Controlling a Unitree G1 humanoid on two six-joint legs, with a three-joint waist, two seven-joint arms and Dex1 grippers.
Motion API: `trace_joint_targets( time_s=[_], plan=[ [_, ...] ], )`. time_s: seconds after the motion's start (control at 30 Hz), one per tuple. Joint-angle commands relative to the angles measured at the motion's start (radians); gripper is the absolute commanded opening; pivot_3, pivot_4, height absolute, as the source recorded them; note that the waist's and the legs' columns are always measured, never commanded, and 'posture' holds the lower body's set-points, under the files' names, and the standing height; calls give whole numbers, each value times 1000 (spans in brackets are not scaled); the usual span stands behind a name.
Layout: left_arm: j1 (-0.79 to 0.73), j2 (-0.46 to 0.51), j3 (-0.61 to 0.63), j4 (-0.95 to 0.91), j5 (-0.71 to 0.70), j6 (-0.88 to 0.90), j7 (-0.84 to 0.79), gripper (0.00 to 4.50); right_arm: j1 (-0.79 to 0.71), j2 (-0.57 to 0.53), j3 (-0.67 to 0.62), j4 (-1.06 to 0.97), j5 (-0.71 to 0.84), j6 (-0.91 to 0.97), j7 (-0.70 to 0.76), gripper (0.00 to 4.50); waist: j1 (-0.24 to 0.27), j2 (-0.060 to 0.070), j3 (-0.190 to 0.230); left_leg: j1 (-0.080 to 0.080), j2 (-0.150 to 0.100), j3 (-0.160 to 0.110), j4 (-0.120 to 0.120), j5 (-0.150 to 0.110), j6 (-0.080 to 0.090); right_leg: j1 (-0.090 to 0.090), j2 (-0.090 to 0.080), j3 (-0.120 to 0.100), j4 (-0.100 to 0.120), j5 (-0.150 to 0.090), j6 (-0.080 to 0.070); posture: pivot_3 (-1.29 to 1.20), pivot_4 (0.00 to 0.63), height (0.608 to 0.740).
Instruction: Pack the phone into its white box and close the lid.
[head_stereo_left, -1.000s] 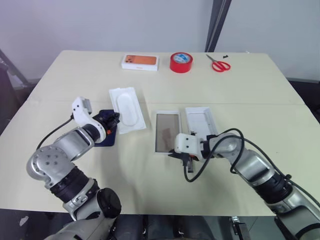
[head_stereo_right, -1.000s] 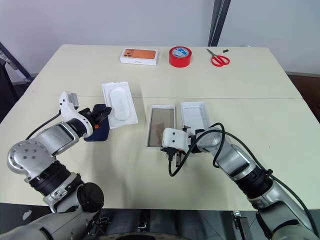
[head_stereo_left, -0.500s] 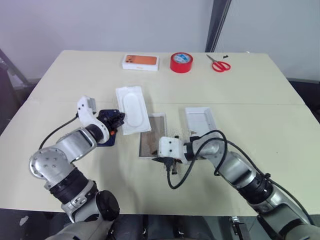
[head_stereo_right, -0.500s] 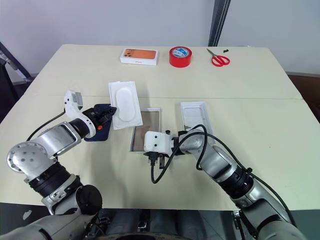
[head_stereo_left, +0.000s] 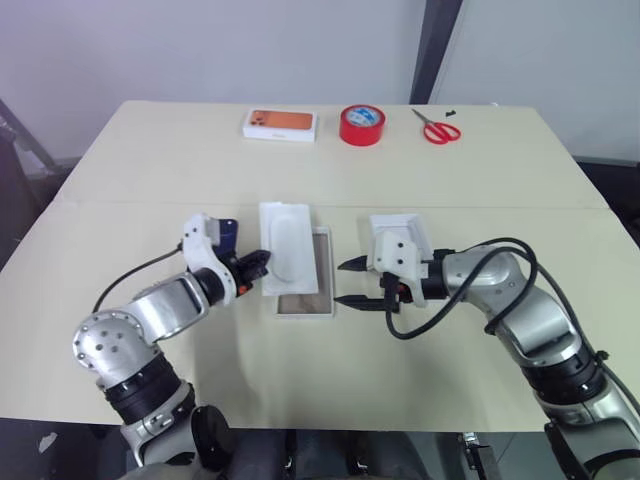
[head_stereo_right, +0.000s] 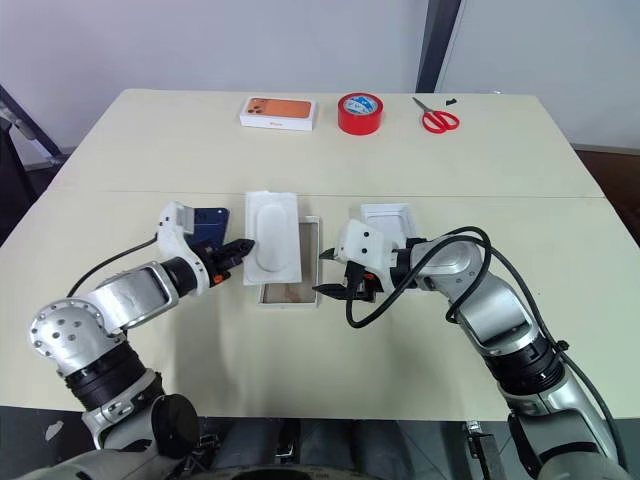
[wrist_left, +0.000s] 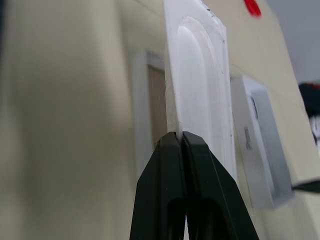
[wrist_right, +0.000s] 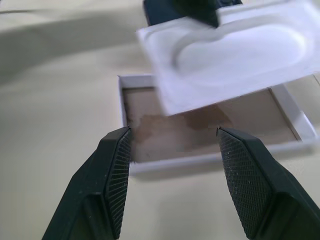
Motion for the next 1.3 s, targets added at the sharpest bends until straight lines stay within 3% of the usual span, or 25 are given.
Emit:
trace_joint_targets(
  time_s=[0.03, 0.2, 0.3, 0.47, 0.53, 0.57, 0.8, 0.87, 0.9, 1.03, 1.13, 1.3],
  plan=[
    [4, -4, -26, -23, -73, 9, 55, 0, 2, -6, -19, -6, 3, -26, -15, 2800, 1, 0, 0, 0, 0, 0, 0, 0, 0, 0, 0, 0, 0, 0, 0, 0, 150, 725],
    [31, 9, -57, -5, -118, 9, 119, 0, 4, 4, -10, -5, 2, -36, -34, 2800, 1, 0, 0, 0, 0, 0, 0, 1, -1, 0, 0, 0, 0, 0, 0, 0, 150, 725],
    [50, 25, -87, -1, -182, -16, 150, 837, 6, 5, -3, -1, -4, -45, -43, 2864, 4, 0, 0, 0, 0, 0, 0, 1, -1, 0, 0, 0, 0, 0, 0, 0, 150, 725],
    [93, 107, -171, 13, -322, -107, 221, 3356, -1, 12, 4, 11, -11, -45, -60, 2864, 4, 0, 0, 0, 0, 0, 0, 1, -1, 0, 0, 0, 0, 0, 0, 0, 150, 725],
    [110, 161, -208, 19, -395, -167, 243, 4230, -9, 22, 7, 20, -16, -39, -75, 2864, 2, 0, 0, 0, 0, 0, 0, 1, -1, 0, 0, 0, 0, 0, 0, 0, 150, 725],
    [117, 190, -227, 21, -431, -201, 255, 4443, -13, 26, 7, 23, -17, -35, -81, 2864, 1, 0, 0, 0, 0, 0, 0, 1, -1, 0, 0, 0, 0, 0, 0, 0, 150, 725],
    [122, 372, -303, 25, -564, -427, 250, 4443, -57, 89, 22, 46, -22, 15, -135, 2864, 0, 0, 0, 0, 0, 0, 0, 1, -1, 0, 0, 0, 0, 0, 0, 0, 150, 725],
    [118, 429, -293, 7, -531, -468, 184, 4500, -92, 128, 22, 66, -12, 69, -165, 2326, -2, 0, 0, 0, 0, 0, 0, 1, -1, 0, 0, 0, 0, 0, 0, 0, 150, 725],
    [119, 459, -284, -2, -500, -484, 138, 4500, -113, 151, 24, 80, -11, 99, -185, 2066, -5, 0, 0, 0, 0, 0, 0, 1, -2, 0, 0, 0, 0, 0, 0, 0, 150, 725],
    [188, 613, -244, -56, -273, -566, -148, 4500, -201, 253, 70, 158, -56, 160, -271, 147, -25, 1, 0, 0, 0, 0, -1, 2, -3, -1, 1, 0, 0, 0, -1, 0, 150, 725],
    [340, 748, -260, -146, -4, -717, -471, 4500, -277, 350, 110, 269, -136, 188, -395, 28, -31, 1, 0, 0, 0, 1, -4, 2, -4, -2, 1, 0, 0, 0, -1, 0, 150, 725],
    [548, 816, -263, -164, 225, -906, -806, 4500, -322, 426, 161, 382, -199, 174, -458, 28, -24, 1, 0, -1, 0, 3, -6, 3, -4, -4, -1, 1, 0, -2, -4, 0, 150, 725]
  ],
)
